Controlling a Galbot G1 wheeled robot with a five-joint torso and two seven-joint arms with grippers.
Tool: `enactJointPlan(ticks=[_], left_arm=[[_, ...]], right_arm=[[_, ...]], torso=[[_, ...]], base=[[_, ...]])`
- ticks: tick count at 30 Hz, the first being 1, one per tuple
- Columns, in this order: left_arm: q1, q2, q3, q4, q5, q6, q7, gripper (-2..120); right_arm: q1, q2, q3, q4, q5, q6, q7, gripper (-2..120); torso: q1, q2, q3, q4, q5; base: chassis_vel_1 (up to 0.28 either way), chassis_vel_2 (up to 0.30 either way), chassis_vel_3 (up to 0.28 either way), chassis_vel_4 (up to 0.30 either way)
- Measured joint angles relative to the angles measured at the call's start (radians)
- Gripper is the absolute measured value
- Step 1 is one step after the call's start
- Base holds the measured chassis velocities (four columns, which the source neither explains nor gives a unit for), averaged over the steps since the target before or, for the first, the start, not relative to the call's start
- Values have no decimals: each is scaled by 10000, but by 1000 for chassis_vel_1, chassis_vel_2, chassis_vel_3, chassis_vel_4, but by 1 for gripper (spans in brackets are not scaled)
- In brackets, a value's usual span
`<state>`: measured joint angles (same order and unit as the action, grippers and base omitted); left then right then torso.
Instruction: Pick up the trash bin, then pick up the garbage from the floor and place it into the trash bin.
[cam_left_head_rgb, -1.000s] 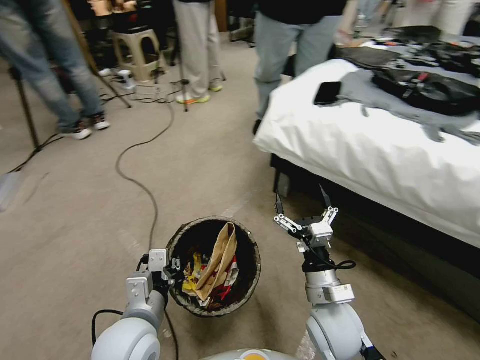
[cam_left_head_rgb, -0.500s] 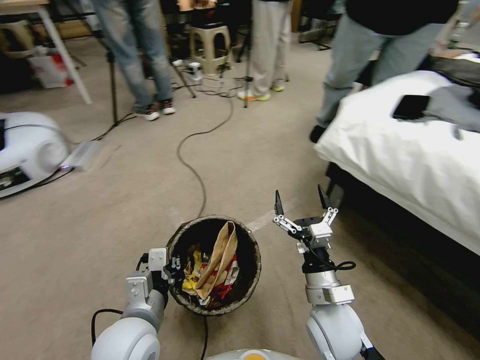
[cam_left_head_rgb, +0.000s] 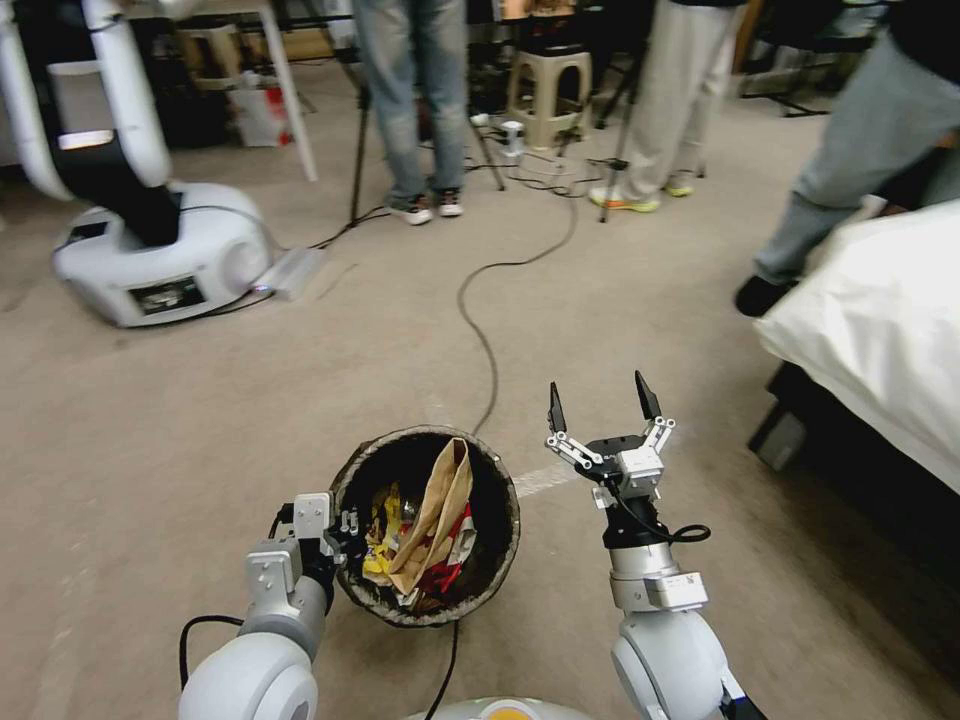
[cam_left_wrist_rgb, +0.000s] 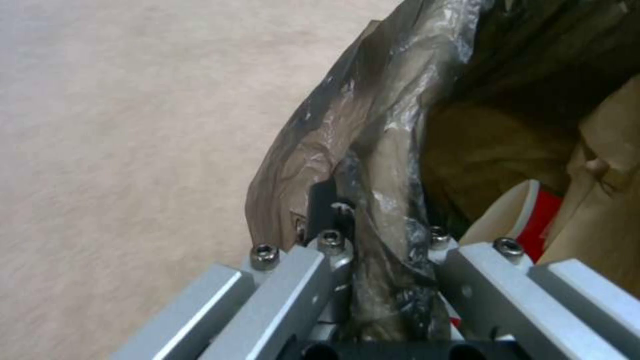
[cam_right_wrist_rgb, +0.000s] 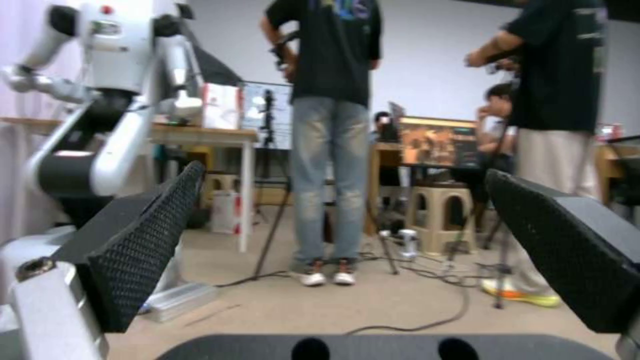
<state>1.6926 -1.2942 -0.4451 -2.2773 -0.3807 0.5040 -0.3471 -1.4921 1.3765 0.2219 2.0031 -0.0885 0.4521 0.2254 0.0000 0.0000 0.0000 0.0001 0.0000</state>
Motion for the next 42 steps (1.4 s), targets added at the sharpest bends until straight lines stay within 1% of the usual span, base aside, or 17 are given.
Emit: enactJointPlan(ticks=[5,9,14,18,20,22,25,26,28,30,33,37,38,39,42], left_arm=[[-12,-52,9,3,17,-56,-26,1],[-15,-57,-25,-1,-5,-64,-29,1],[-17,-71,-148,-7,-105,-64,-92,1],[-61,-109,-295,-3,-289,-10,-218,1],[-197,-136,-436,98,-552,132,-432,1],[-248,-146,-480,153,-623,173,-498,1],[-471,-199,-632,374,-1011,447,-845,1],[-471,-199,-632,374,-1011,447,-845,1],[-737,-244,-750,629,-1471,772,-1258,1],[-807,-250,-795,696,-1555,830,-1351,1],[-1121,-249,-1085,1073,-1922,1134,-1779,1],[-1222,-246,-1187,1335,-2136,1250,-1892,1],[-1300,-270,-1290,1551,-2290,1294,-1976,1],[-1300,-270,-1290,1551,-2290,1294,-1976,1],[-1383,-328,-1399,1884,-2615,1301,-2049,1]], right_arm=[[-25,1,-6,36,-18,6,-8,100],[-55,-11,9,76,-25,12,-12,100],[-87,-11,2,80,-64,30,-14,100],[-89,-12,1,102,-80,32,-17,100],[-90,-11,1,104,-87,33,-24,100],[-93,-8,1,104,-93,37,-26,100],[-102,-3,1,104,-107,50,-32,100],[-102,-3,1,104,-107,50,-32,100],[-99,-6,12,99,-109,70,-38,100],[-97,-6,19,94,-109,84,-39,100],[-95,-3,38,39,-109,158,-45,100],[-79,8,50,16,-111,203,-45,100],[-58,19,59,8,-113,232,-45,100],[-58,19,59,8,-113,232,-45,100],[-41,41,83,-12,-199,283,-15,100]], torso=[[-1,0,0,1,0],[0,0,0,-6,0],[0,0,0,-2,0],[0,0,0,-2,0],[0,0,0,-2,-1],[0,0,0,-2,-1],[0,0,0,-1,0],[0,0,0,-1,0],[0,0,0,-2,-2],[0,0,0,-3,-2],[0,0,0,-1,0],[0,0,0,-2,-1],[0,0,0,0,9],[0,0,0,0,9],[0,1,-2,5,15]], base=[[80,78,68,72],[0,0,0,0],[0,0,0,0],[0,0,0,0],[0,0,0,0],[0,0,0,0],[0,0,0,0],[0,0,0,0],[0,0,0,0],[0,0,0,0],[0,0,0,0],[0,0,0,0],[0,0,0,0],[0,0,0,0],[0,0,0,0]])
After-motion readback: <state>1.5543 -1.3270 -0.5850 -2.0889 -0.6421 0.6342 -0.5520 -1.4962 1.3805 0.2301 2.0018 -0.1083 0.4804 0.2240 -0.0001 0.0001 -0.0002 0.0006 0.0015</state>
